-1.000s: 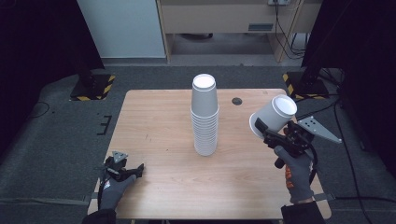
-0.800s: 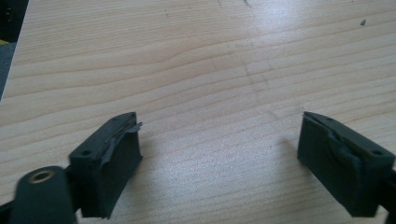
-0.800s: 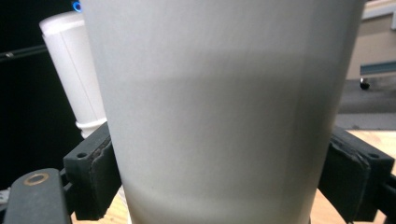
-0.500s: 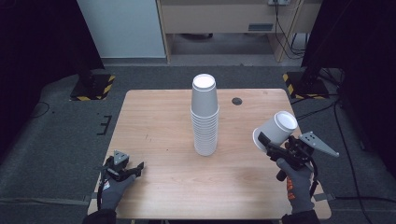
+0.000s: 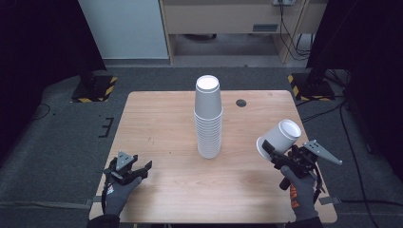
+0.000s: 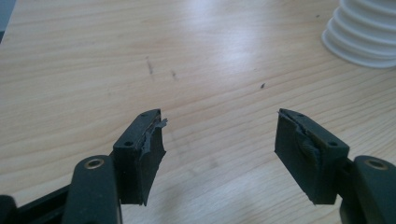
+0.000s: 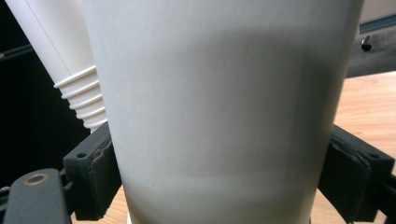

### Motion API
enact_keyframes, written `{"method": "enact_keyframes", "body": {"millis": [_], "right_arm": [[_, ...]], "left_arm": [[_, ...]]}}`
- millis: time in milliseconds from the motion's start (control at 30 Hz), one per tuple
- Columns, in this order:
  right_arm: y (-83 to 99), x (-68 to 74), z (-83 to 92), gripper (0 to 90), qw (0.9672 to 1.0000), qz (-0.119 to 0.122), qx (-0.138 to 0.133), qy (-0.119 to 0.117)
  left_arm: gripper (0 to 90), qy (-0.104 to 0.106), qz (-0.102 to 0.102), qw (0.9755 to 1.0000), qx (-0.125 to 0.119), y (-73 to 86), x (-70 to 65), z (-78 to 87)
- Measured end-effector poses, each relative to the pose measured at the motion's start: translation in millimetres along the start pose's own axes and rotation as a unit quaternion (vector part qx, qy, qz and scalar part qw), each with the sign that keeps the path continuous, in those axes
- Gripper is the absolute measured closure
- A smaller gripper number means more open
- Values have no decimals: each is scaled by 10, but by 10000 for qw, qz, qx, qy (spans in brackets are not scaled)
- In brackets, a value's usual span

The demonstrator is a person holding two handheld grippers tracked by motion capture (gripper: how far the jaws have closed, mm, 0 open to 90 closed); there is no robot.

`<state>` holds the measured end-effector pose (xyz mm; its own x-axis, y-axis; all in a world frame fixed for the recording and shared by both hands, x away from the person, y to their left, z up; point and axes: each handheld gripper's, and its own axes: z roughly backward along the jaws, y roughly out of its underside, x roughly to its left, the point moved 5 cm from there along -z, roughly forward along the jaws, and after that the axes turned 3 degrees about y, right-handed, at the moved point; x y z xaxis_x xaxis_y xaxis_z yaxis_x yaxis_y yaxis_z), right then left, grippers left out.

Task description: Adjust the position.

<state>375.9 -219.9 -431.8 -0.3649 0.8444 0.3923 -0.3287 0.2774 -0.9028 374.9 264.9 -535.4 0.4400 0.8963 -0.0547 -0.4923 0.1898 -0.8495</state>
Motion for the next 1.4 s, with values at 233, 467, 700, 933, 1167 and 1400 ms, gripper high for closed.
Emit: {"method": "enact_keyframes", "body": {"millis": [233, 467, 700, 933, 1167, 1400], "right_arm": [[100, 33, -34, 130, 9999, -144, 47, -58], [137, 58, -27, 130, 9986, -490, -76, -184], [192, 67, -41, 129, 9964, -798, -57, -286], [203, 92, -44, 129, 9939, -1028, -74, -390], [224, 107, -57, 129, 9923, -1159, -77, -438], [231, 92, -49, 129, 9890, -1395, -134, -469]], "left_arm": [[316, 211, -179, 9988, -400, -131, -187, 23], [311, 427, -280, 9964, -684, -233, -343, 34], [308, 644, -437, 9931, -882, -324, -519, 19], [312, 887, -559, 9882, -1114, -430, -737, 14], [313, 1089, -685, 9839, -1245, -496, -938, -35], [314, 1266, -780, 9794, -1368, -573, -1132, -105]]}}
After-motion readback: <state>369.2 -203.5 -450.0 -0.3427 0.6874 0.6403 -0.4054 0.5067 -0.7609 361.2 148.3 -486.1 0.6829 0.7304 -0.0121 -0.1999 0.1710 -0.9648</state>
